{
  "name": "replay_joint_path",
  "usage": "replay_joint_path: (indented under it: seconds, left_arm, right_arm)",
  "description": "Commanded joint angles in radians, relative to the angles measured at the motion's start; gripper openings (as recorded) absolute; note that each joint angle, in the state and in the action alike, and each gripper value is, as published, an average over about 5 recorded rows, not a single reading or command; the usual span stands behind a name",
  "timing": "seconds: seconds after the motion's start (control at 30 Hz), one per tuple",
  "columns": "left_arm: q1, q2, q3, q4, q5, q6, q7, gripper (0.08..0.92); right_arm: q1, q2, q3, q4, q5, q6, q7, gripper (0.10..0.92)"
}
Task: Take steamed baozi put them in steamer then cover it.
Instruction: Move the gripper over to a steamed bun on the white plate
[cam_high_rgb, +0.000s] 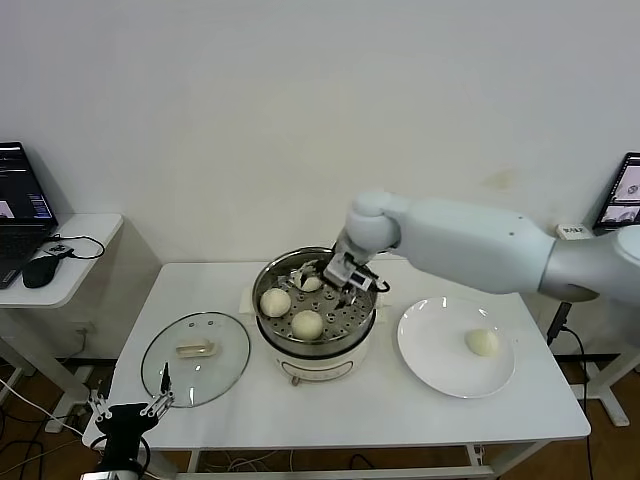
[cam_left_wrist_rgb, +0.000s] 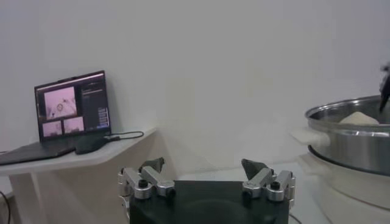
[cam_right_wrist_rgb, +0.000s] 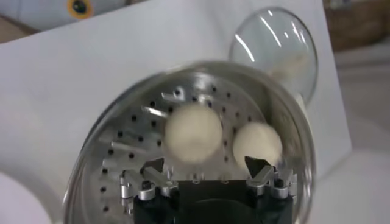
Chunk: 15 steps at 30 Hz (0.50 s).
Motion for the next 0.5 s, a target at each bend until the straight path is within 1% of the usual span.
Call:
replay_joint_path:
  seconds: [0.03, 0.17, 0.3, 0.5]
  left_arm:
    - [-0.002, 0.005, 0.001, 0.001, 0.0, 0.001, 0.001, 0.823]
    - [-0.009, 0.01, 0.008, 0.003, 0.002, 0.004, 0.003, 0.823]
    - [-0.017, 0.014, 0.016, 0.01, 0.004, 0.005, 0.005, 0.823]
    - [-0.023, 0.019, 0.024, 0.017, 0.009, 0.006, 0.006, 0.823]
  right_arm:
    - [0.021, -0.195, 0.055, 0.057, 0.074, -0.294, -0.022, 0.823]
    - [0.007, -0.314, 0.072, 0.127, 0.086, -0.375, -0.017, 0.823]
    - [-0.033, -0.437, 0.093, 0.175, 0.061, -0.441, -0.005, 0.823]
    - [-0.143, -0.557, 0.155, 0.145, -0.023, -0.435, -0.012, 0.823]
